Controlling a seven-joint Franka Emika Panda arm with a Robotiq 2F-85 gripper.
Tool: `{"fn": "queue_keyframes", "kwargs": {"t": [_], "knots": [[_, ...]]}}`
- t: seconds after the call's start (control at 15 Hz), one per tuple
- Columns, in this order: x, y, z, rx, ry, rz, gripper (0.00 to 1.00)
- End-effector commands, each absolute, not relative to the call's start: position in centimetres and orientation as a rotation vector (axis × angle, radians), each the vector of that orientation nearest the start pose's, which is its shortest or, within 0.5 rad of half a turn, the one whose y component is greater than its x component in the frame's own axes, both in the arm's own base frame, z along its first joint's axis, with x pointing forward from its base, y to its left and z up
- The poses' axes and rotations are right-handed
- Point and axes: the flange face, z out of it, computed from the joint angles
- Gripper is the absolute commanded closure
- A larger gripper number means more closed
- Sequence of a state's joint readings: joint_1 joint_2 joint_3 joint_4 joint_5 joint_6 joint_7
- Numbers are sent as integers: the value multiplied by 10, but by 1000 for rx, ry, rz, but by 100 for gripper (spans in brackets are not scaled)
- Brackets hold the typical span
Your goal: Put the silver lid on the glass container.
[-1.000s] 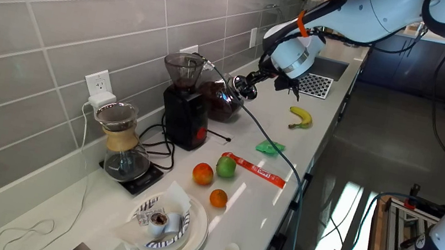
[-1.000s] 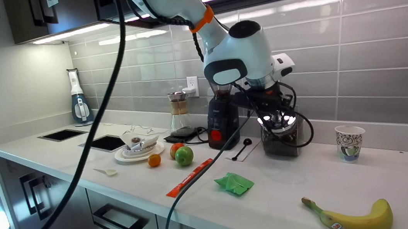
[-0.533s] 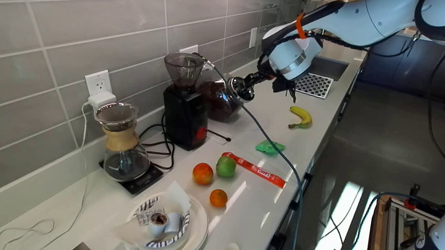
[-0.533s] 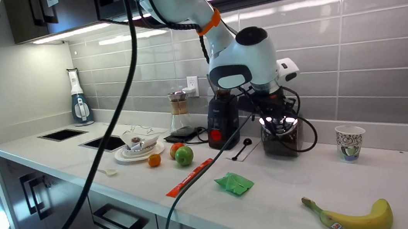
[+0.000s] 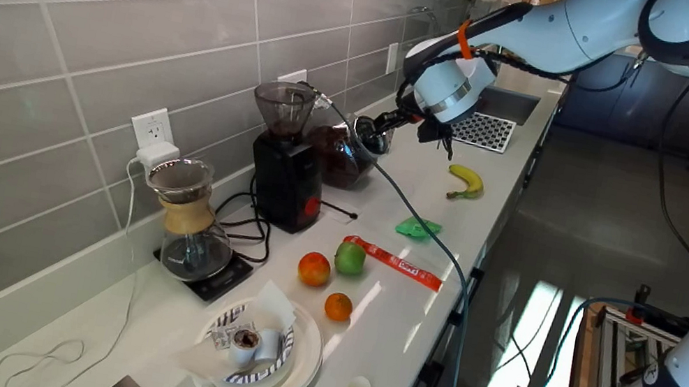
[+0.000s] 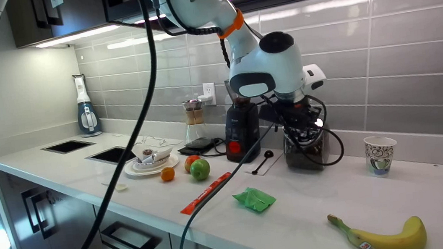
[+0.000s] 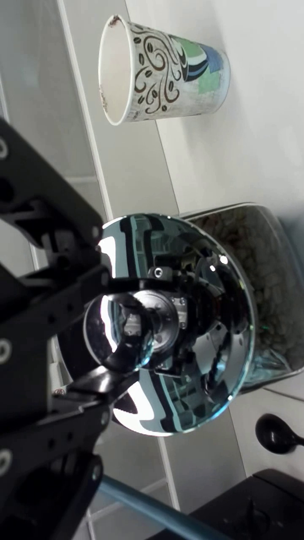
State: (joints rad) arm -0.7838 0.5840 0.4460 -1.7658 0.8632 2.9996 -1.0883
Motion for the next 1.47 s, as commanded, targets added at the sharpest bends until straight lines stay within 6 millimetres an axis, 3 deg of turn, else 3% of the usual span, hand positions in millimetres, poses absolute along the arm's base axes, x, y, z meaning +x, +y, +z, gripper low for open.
{"fn": "queue_keyframes", "kwargs": {"t": [0.0, 1.4], "knots": [[623, -321, 305, -2779, 328, -1257, 79], [637, -314, 282, -2800, 339, -1252, 79]]}}
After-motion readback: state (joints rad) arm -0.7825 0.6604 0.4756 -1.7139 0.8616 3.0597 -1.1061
